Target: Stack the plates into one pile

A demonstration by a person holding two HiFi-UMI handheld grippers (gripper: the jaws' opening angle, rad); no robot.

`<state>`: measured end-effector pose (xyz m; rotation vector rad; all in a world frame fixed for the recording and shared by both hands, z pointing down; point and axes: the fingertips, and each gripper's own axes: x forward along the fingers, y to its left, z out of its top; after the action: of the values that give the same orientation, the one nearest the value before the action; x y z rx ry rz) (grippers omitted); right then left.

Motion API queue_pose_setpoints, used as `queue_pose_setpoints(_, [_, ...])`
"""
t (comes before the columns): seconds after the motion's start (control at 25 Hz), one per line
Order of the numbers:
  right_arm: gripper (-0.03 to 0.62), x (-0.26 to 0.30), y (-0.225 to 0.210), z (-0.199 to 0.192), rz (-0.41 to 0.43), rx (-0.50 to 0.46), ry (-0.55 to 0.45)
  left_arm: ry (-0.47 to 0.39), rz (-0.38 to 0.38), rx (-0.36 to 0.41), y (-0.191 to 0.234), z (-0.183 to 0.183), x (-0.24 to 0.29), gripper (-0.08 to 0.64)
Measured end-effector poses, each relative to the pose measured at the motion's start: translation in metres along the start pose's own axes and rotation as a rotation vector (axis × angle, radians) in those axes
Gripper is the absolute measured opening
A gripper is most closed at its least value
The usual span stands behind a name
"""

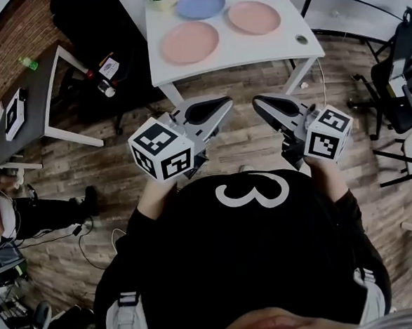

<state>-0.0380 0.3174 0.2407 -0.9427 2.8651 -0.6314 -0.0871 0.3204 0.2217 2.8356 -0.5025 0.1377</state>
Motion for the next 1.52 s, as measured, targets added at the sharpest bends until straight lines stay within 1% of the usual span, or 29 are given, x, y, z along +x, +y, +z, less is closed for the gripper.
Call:
queue_pose_setpoints(0.28, [0.026,-0.009,-0.056,0.018,0.04,0.023,0.012,0.036,0.029,-0.029,0.024,0.003,0.059,0.015])
queue_pose_setpoints(0.44, [0.026,-0.013,-0.086,0.033,0.061,0.02,0.013,0.033,0.044,-0.054,0.039,0.012,0.087,0.015])
queue_pose_setpoints(0.56, [0.026,-0.018,-0.095,0.036,0.075,0.007,0.016,0.028,0.07,-0.061,0.045,0.013,0.097,0.015])
queue_pose_setpoints(0.72, [0.026,-0.025,-0.11,0.039,0.087,0.003,0.01,0.021,0.096,-0.046,0.048,0.016,0.111,0.015])
queue_pose_setpoints(0.92, [0.026,-0.025,-0.116,0.039,0.101,0.007,-0.017,0.039,0.122,-0.028,0.051,0.01,0.115,0.015])
queue_pose_setpoints(1.08, [0.026,-0.024,-0.124,0.031,0.104,0.021,-0.011,0.04,0.146,-0.043,0.058,0.003,0.116,0.015])
queue_pose_setpoints(1.52, [0.026,0.024,-0.182,0.05,0.084,0.08,0.009,0.081,0.148,-0.095,0.134,0.011,0.138,0.015])
